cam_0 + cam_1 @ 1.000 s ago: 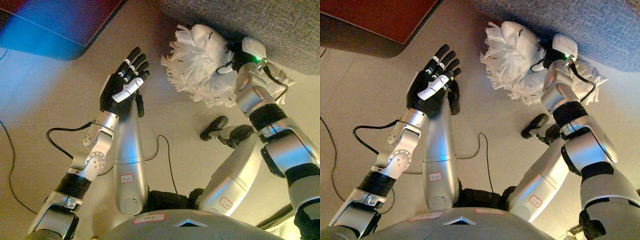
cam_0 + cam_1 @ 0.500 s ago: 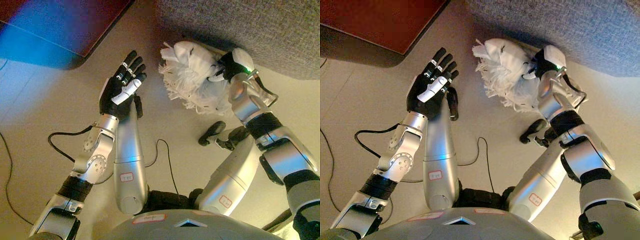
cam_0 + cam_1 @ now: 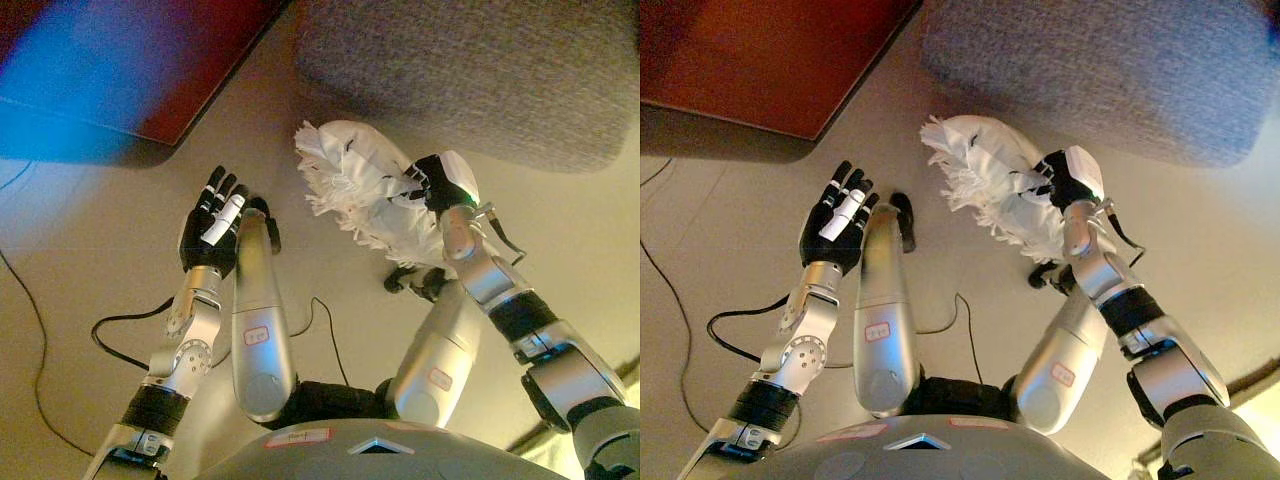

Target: Pick up the pillow and put it on the sofa.

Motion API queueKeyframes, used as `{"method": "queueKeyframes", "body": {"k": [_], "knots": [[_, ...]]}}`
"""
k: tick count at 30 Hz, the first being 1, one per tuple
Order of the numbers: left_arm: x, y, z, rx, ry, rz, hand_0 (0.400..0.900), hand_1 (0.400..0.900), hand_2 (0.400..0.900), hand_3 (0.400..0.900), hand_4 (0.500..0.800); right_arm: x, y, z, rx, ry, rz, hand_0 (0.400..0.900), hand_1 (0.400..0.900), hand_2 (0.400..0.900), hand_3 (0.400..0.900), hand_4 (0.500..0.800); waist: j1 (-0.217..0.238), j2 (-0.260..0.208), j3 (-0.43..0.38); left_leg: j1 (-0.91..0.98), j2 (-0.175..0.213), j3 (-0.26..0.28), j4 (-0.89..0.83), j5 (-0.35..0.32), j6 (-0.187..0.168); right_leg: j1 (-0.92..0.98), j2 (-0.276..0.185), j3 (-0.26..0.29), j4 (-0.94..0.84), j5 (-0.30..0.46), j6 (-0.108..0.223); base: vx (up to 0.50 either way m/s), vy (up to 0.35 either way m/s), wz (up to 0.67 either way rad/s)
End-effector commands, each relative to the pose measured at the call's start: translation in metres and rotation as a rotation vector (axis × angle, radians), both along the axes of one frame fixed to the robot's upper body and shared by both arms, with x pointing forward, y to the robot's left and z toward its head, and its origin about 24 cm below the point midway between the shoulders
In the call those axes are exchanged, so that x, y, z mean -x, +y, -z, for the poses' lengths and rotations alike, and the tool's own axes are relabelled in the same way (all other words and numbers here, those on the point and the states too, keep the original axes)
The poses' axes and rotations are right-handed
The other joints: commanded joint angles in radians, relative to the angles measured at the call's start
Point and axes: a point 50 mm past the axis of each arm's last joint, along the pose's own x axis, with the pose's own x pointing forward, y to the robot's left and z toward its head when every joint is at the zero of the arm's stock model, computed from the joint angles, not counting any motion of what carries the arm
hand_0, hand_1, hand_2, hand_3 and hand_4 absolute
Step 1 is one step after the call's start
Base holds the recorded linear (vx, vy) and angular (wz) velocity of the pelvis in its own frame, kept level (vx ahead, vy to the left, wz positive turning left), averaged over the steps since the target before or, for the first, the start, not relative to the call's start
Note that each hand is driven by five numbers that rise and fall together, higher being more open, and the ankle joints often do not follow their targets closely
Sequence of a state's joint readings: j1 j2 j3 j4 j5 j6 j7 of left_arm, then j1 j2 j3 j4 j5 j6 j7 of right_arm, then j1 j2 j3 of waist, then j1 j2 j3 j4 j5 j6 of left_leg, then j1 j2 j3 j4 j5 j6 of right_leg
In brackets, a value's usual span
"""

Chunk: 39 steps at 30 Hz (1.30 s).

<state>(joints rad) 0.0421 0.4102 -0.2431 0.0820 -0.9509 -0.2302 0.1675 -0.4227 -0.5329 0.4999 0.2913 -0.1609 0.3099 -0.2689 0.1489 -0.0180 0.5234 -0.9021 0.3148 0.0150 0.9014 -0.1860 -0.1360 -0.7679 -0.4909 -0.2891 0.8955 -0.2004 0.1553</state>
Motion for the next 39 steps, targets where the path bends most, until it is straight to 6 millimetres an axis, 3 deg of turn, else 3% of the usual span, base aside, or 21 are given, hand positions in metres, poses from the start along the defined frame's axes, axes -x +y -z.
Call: {"method": "queueKeyframes", "body": {"k": [1,3,8,15,19,24,32,39], "knots": [[-0.012,-0.002,-0.037,-0.085,-0.194,0.017,0.900,0.900,0.900,0.900,0.800,-0.007,-0.001,-0.098,-0.040,-0.505,-0.070,0.400,0.400,0.400,0.400,0.500,-0.005,-0.021,-0.003,0.205,0.001,0.029,-0.175,0.027,0.064,0.090,-0.009,-0.001,-0.229,0.180,0.000,0.03,0.010,-0.09],[-0.014,-0.004,-0.036,-0.089,-0.177,0.015,0.900,0.900,0.900,0.900,0.800,0.005,-0.007,-0.100,-0.036,-0.542,-0.083,0.400,0.400,0.400,0.400,0.500,-0.015,-0.036,-0.003,0.345,-0.033,0.071,-0.302,0.062,0.062,0.238,0.010,-0.038,-0.372,0.211,0.019,0.02,0.030,-0.14],[-0.018,-0.009,-0.034,-0.119,-0.154,0.032,0.900,0.900,0.900,0.900,0.800,0.025,-0.018,-0.102,-0.026,-0.603,-0.101,0.400,0.400,0.400,0.400,0.500,-0.038,-0.043,-0.047,0.492,-0.066,0.102,-0.456,0.106,0.058,0.389,0.031,-0.070,-0.552,0.284,0.038,-0.03,0.028,-0.16],[-0.011,-0.008,-0.012,-0.153,-0.021,0.070,0.900,0.900,0.900,0.900,0.800,0.059,-0.025,-0.095,-0.036,-0.627,-0.133,0.400,0.400,0.400,0.400,0.500,-0.075,-0.050,-0.170,0.751,-0.110,0.180,-0.719,0.139,0.069,0.605,0.047,-0.084,-0.785,0.410,0.092,0.06,0.025,-0.15],[-0.002,-0.002,-0.002,-0.165,0.033,0.079,0.900,0.900,0.900,0.900,0.800,0.075,-0.032,-0.096,-0.039,-0.638,-0.136,0.400,0.400,0.400,0.400,0.500,-0.089,-0.057,-0.236,0.843,-0.135,0.214,-0.813,0.145,0.081,0.657,0.064,-0.085,-0.825,0.453,0.107,0.11,0.021,-0.10],[0.006,0.007,0.006,-0.181,0.080,0.087,0.900,0.900,0.900,0.900,0.800,0.085,-0.043,-0.105,-0.022,-0.655,-0.138,0.400,0.400,0.400,0.400,0.500,-0.099,-0.065,-0.304,0.910,-0.145,0.245,-0.872,0.144,0.091,0.688,0.090,-0.091,-0.836,0.455,0.107,0.11,-0.002,0.02],[0.022,0.025,0.012,-0.178,0.126,0.059,0.900,0.900,0.900,0.900,0.800,0.096,-0.061,-0.116,-0.037,-0.629,-0.128,0.400,0.400,0.400,0.400,0.500,-0.105,-0.083,-0.349,0.958,-0.137,0.278,-0.897,0.148,0.083,0.739,0.126,-0.104,-0.858,0.417,0.102,0.09,-0.024,0.13],[0.035,0.038,0.008,-0.191,0.128,0.074,0.900,0.900,0.900,0.900,0.800,0.081,-0.079,-0.108,-0.048,-0.429,-0.129,0.400,0.400,0.400,0.400,0.500,-0.062,-0.097,-0.367,0.991,-0.125,0.261,-0.906,0.153,0.067,0.797,0.154,-0.146,-0.896,0.374,0.089,0.15,-0.077,0.12]]}}
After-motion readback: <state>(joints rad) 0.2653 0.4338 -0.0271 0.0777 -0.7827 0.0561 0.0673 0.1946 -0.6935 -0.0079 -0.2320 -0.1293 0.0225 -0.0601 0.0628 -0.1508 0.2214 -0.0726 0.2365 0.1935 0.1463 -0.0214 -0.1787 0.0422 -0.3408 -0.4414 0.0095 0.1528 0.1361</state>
